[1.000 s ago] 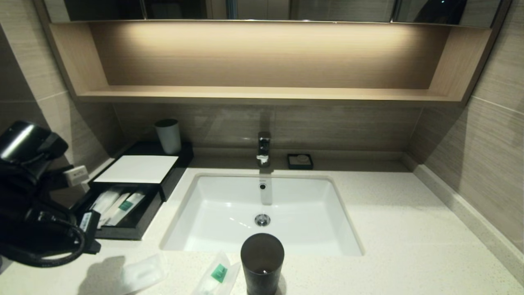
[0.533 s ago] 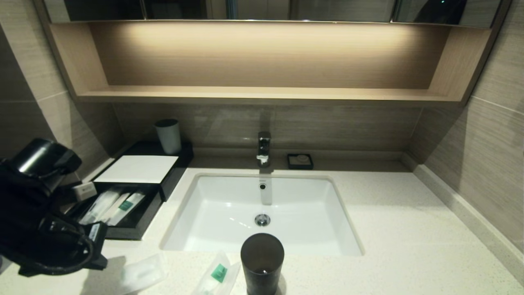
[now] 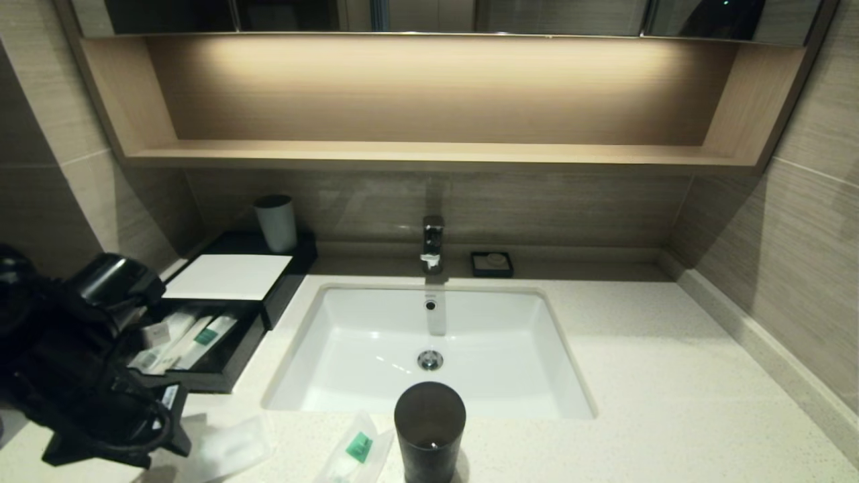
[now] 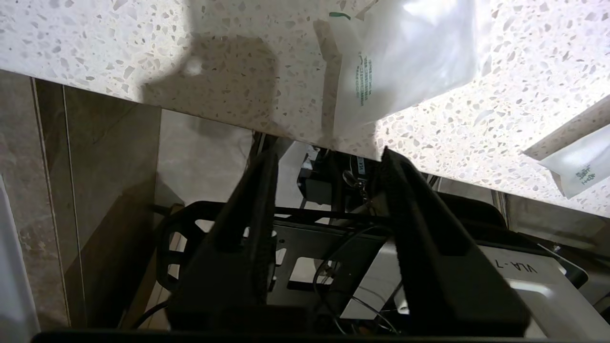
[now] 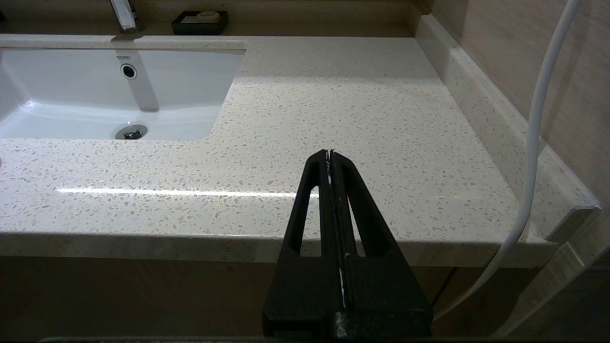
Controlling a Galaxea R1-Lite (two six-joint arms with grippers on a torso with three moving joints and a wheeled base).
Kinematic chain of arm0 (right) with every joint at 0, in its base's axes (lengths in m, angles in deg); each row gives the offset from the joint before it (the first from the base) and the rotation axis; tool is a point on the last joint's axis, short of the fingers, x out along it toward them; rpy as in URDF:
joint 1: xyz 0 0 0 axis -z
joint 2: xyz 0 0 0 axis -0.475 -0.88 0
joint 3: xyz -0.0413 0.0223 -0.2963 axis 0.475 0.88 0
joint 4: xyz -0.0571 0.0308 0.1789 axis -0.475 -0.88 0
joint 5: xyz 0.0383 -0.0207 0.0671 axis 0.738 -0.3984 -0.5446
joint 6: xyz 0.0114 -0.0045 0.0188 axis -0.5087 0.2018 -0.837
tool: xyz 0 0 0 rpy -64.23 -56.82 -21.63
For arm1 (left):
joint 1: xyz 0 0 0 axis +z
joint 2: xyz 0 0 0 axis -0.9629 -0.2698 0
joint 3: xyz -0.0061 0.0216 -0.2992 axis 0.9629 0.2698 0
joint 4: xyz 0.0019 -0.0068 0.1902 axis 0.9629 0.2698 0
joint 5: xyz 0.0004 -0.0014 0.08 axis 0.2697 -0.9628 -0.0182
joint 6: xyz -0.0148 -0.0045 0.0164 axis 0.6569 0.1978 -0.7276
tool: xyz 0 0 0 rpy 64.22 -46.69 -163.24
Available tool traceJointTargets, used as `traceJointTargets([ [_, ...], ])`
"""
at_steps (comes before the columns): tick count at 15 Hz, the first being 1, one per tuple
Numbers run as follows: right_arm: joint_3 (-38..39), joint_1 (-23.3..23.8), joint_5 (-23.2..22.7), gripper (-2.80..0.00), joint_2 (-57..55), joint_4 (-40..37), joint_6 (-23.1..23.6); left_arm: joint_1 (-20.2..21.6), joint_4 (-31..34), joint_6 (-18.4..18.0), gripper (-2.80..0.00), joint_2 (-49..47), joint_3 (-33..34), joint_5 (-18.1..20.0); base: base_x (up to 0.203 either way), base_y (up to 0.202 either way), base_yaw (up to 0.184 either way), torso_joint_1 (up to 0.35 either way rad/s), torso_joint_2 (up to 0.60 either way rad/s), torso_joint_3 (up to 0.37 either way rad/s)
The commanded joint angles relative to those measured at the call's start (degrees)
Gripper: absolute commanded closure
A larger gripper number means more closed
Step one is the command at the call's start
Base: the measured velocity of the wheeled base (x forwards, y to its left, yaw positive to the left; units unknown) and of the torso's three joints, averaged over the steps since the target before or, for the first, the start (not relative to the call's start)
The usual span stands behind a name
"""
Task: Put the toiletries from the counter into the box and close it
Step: Pick up the bathroom toiletry
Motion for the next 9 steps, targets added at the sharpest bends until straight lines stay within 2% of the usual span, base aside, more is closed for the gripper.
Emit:
traceJointTargets([
  [1, 0.07, -0.01, -0.01, 0.00, 0.00, 0.01, 0.01, -0.02, 0.10, 0.19, -2.80, -1.92, 0.18, 0.02, 0.000, 0.000, 0.000, 0.000, 0.00, 0.000],
  [5, 0.09, -0.01, -0.01, 0.00, 0.00, 0.01, 0.01, -0.02, -2.12, 1.96, -2.80, -4.92, 0.18, -0.41, 0.000, 0.000, 0.000, 0.000, 0.00, 0.000],
  [9, 0.09, -0.01, -0.01, 0.00, 0.00, 0.01, 0.01, -0.02, -3.28, 2.22, -2.80, -6.82, 0.18, -0.77, 0.000, 0.000, 0.000, 0.000, 0.00, 0.000],
])
